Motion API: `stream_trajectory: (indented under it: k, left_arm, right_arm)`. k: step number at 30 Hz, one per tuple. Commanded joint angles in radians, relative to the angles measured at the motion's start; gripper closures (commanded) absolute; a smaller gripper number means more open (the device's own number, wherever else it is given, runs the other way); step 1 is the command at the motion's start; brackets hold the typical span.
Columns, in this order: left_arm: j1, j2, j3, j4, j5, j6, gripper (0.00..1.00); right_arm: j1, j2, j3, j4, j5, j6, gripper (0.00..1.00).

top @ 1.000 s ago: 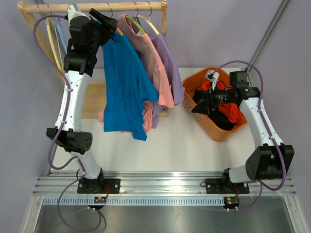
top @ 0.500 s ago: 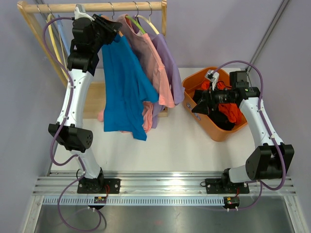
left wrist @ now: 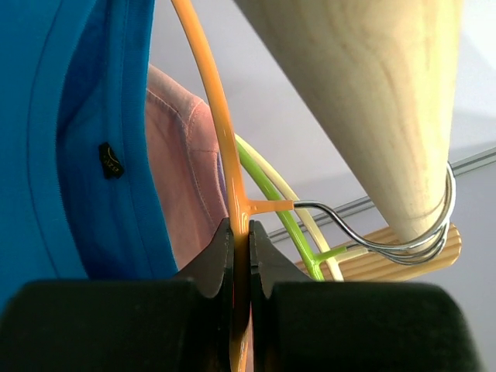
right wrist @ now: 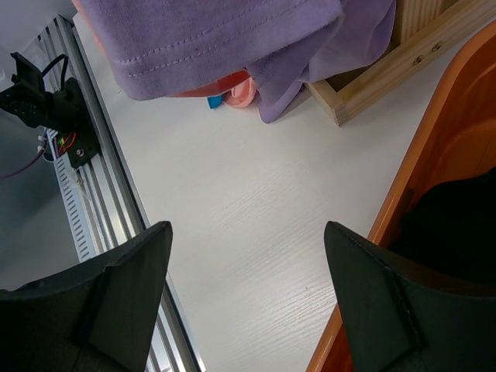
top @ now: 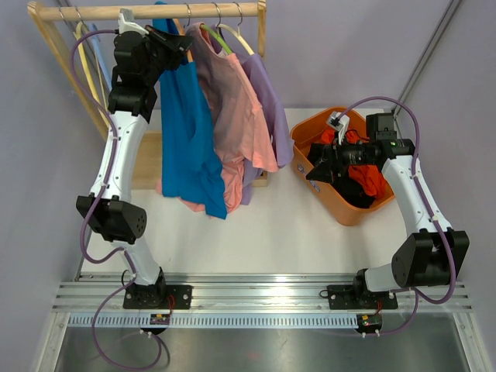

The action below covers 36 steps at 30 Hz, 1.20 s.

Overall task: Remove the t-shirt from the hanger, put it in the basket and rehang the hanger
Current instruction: Grab a hanger with a tshirt on it with the left arm

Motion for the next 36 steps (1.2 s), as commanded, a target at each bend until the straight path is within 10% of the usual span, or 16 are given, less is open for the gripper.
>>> stream_trajectory:
  k: [1, 26, 36]
  left_arm:
    - [0.004, -0.088, -0.003, 0.116, 0.051, 0.01, 1.0]
    - [0.016, -0.249, -0.163, 0.17, 0.232, -0.021, 1.0]
    - [0.021, -0.539, -0.489, 0.081, 0.419, 0.116, 1.0]
  right_arm:
    - [-0.002, -0.024, 0.016, 0.001, -0.001, -0.018, 0.13]
    - [-0.002, -0.053, 0.018, -0.077, -0.031, -0.093, 0.13]
    - [0.032, 0.002, 0.159, -0.427, -0.169, -0.454, 0.12]
